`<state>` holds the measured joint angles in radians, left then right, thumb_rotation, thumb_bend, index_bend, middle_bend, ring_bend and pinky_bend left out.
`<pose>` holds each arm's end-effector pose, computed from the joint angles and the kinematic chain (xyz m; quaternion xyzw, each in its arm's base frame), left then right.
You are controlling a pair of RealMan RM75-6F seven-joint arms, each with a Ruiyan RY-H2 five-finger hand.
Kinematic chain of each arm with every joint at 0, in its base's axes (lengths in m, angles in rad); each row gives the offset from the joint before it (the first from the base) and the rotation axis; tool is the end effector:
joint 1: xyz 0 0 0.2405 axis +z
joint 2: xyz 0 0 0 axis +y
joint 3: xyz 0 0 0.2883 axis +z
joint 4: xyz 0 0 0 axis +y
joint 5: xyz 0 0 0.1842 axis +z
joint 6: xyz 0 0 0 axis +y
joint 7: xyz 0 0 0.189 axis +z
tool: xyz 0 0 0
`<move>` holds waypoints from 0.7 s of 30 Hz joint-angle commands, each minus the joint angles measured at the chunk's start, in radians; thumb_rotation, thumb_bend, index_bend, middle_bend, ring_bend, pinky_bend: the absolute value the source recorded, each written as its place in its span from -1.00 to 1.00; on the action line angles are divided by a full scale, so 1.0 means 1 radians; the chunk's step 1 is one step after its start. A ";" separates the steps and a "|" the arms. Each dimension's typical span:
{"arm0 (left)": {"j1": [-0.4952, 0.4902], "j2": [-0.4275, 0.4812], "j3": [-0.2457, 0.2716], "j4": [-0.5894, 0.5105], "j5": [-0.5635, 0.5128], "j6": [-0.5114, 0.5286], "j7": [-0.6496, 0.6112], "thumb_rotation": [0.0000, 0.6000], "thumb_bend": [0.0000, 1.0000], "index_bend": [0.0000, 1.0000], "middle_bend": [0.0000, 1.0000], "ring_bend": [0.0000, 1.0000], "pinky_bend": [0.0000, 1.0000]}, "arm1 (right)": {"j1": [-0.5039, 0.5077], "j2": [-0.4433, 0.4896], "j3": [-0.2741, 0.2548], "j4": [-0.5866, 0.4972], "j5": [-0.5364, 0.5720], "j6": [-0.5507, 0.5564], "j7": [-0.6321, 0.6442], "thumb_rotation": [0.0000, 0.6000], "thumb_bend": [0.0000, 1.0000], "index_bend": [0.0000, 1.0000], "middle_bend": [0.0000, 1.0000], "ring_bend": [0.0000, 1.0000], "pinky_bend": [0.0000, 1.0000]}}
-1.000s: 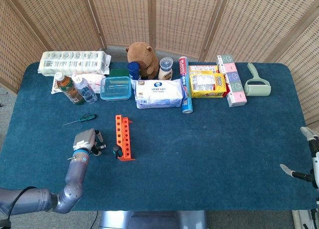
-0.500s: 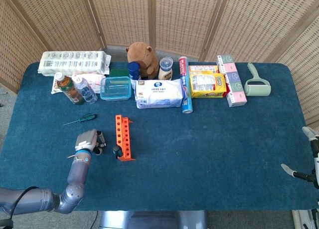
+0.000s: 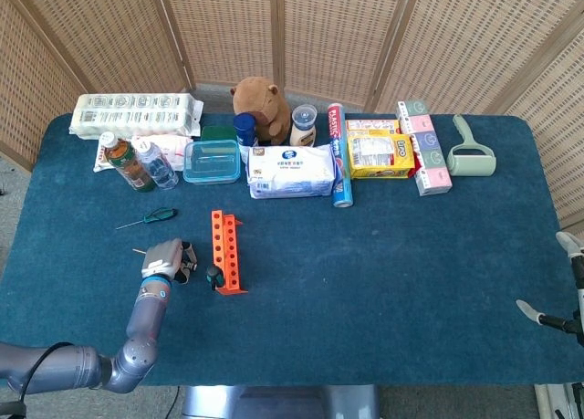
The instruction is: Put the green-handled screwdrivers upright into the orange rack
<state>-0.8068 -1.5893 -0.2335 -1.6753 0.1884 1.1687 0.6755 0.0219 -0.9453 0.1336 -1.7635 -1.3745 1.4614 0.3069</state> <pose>-0.2262 0.3738 -0.0270 -0.5850 -0.6172 -0.1883 0.4913 -0.3327 -0.2177 0.2601 0.4709 -0.4838 0.4608 0.5761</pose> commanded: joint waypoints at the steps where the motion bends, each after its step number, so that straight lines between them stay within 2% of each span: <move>1: 0.003 0.005 -0.004 -0.008 0.003 0.004 -0.004 1.00 -0.11 0.01 0.92 0.94 1.00 | 0.000 0.000 0.000 0.001 -0.001 0.000 0.000 1.00 -0.83 -0.88 -0.88 -0.99 -1.00; 13: 0.028 0.078 -0.029 -0.098 0.043 0.004 -0.050 1.00 -0.11 0.01 0.92 0.94 1.00 | 0.001 -0.002 -0.003 -0.001 -0.005 -0.003 -0.005 1.00 -0.83 -0.88 -0.88 -0.99 -1.00; 21: 0.073 0.202 -0.056 -0.231 0.124 -0.023 -0.141 1.00 -0.11 0.01 0.92 0.94 1.00 | 0.005 -0.005 -0.004 -0.001 -0.003 -0.008 -0.015 1.00 -0.83 -0.88 -0.88 -0.99 -1.00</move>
<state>-0.7474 -1.4130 -0.2823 -1.8795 0.2888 1.1535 0.5572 0.0263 -0.9503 0.1291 -1.7648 -1.3779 1.4532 0.2925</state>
